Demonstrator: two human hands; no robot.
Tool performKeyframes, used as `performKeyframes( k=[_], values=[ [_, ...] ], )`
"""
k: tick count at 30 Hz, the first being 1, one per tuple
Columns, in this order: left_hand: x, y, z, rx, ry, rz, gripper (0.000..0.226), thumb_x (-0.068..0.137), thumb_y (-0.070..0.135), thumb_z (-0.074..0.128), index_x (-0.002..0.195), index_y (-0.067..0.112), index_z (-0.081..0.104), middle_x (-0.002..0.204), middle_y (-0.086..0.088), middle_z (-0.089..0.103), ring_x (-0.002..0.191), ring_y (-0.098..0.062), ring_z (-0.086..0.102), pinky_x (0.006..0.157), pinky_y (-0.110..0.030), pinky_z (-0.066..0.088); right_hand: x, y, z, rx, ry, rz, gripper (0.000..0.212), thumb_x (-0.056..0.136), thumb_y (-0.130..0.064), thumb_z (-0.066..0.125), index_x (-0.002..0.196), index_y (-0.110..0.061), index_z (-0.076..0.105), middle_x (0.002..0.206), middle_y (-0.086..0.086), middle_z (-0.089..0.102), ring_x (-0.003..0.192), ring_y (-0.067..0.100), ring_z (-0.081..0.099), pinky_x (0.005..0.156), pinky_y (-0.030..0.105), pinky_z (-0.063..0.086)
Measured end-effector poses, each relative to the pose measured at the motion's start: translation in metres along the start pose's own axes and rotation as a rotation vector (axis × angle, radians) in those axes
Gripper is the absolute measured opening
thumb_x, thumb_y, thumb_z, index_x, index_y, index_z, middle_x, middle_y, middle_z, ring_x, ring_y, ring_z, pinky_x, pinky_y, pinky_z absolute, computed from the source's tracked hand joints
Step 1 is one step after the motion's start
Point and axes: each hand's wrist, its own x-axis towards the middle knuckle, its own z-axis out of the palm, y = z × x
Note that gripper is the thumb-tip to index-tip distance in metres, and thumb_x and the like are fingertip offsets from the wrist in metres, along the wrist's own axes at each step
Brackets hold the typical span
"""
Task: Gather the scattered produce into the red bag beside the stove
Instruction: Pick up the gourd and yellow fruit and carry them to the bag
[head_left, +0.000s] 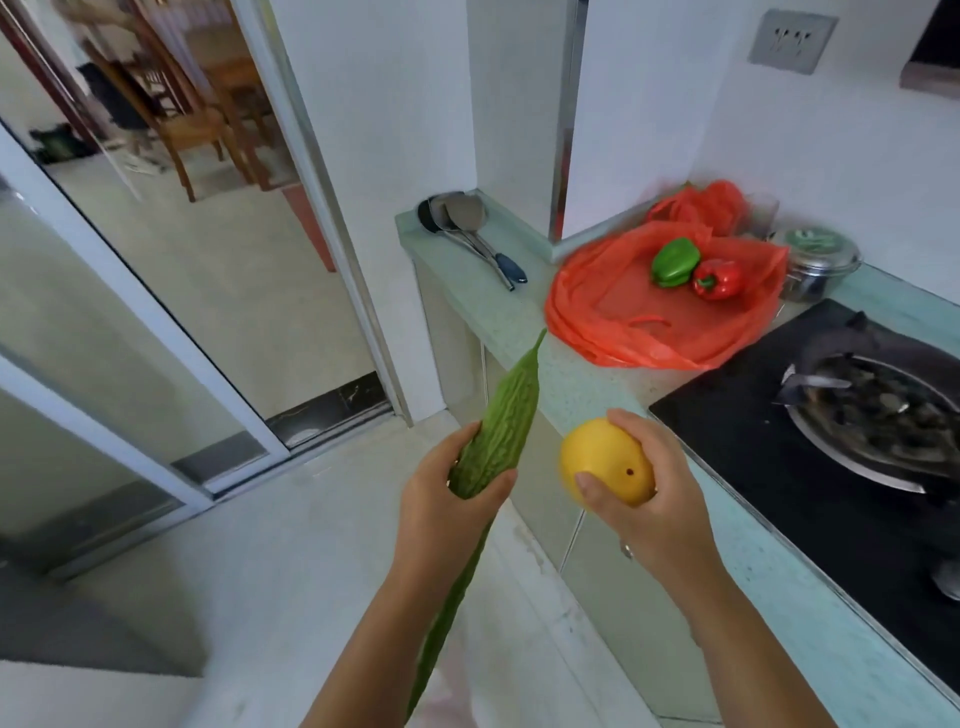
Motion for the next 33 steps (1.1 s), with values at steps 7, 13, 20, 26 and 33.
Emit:
performKeyframes(
  k=[7,13,20,26,33],
  values=[
    [0.108,-0.012,-0.011,-0.041,-0.087,0.031,0.049,0.076,0.025,0.074,0.121,0.031,0.056,0.102,0.016,0.063,0.085,0.014,0.055,0.071,-0.007,0.047,0.08,0.006,0.042,-0.028,0.064,0.069,0.062,0.059,-0.053,0.062,0.117,-0.04,0.044,0.12,-0.025,0.041,0.106,-0.016,0.039,0.079,-0.004,0.031],
    [0.21,-0.006,-0.029,-0.065,-0.204,0.099,0.048,0.076,0.025,0.074,0.121,0.03,0.056,0.101,0.021,0.061,0.087,0.017,0.052,0.069,-0.001,0.043,0.165,-0.009,0.073,-0.107,0.16,0.081,0.057,0.068,-0.025,0.076,0.113,-0.04,0.045,0.115,-0.02,0.045,0.098,-0.013,0.041,0.081,-0.004,0.027],
    [0.289,-0.013,-0.031,-0.094,-0.292,0.115,0.053,0.076,0.027,0.073,0.125,0.029,0.054,0.11,0.013,0.062,0.093,0.012,0.054,0.079,-0.013,0.049,0.225,-0.006,0.103,-0.131,0.234,0.116,0.056,0.067,-0.028,0.074,0.116,-0.036,0.048,0.114,-0.027,0.043,0.104,-0.017,0.039,0.079,-0.003,0.028],
    [0.331,-0.012,-0.007,-0.076,-0.382,0.144,0.05,0.077,0.025,0.073,0.122,0.032,0.054,0.1,0.026,0.055,0.088,0.017,0.05,0.07,0.0,0.042,0.253,0.011,0.097,-0.163,0.29,0.163,0.057,0.071,-0.019,0.077,0.116,-0.038,0.047,0.114,-0.028,0.042,0.103,-0.016,0.039,0.077,-0.002,0.03],
    [0.384,0.015,0.053,-0.024,-0.514,0.256,0.044,0.079,0.024,0.071,0.119,0.031,0.056,0.099,0.022,0.06,0.09,0.012,0.055,0.072,-0.002,0.043,0.292,0.053,0.071,-0.16,0.406,0.203,0.059,0.069,-0.013,0.077,0.116,-0.035,0.048,0.115,-0.022,0.045,0.101,-0.003,0.044,0.08,-0.002,0.03]
  ],
)
